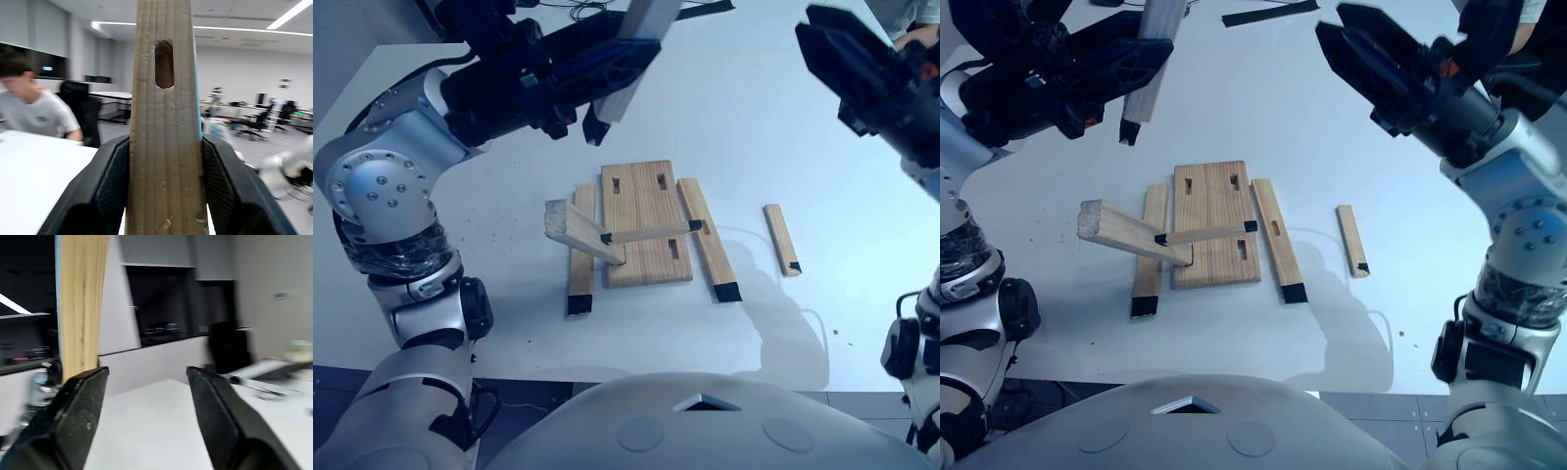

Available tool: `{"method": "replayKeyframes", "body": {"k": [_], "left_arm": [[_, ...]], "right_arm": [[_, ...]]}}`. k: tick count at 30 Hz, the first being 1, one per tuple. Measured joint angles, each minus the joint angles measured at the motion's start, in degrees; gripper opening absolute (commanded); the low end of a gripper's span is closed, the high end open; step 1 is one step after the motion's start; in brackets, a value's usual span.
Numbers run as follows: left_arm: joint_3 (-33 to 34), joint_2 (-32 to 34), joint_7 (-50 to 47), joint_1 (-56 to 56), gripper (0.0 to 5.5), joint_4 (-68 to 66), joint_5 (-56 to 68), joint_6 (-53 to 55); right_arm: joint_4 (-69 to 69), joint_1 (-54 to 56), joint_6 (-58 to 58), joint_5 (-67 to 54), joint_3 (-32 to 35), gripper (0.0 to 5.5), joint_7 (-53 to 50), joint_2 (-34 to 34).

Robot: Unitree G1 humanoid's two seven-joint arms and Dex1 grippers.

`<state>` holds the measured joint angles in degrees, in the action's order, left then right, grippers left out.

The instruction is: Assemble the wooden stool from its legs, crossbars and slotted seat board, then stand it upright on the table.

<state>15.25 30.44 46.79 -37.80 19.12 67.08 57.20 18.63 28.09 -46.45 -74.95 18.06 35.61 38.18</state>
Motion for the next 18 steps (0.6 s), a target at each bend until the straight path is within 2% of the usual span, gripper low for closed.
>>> {"method": "replayKeyframes", "body": {"k": [8,18], "left_arm": [[-6.0,2.9,6.5,0.1,2.03,-3.6,-4.8,-2.1],[-10.4,4.0,11.8,1.4,2.03,-2.5,-10.1,-6.0]], "right_arm": [[-1.4,5.3,-7.6,-2.3,-5.8,3.54,10.1,3.8],[-5.3,12.4,-7.9,2.0,-9.1,3.54,11.9,2.6]]}}
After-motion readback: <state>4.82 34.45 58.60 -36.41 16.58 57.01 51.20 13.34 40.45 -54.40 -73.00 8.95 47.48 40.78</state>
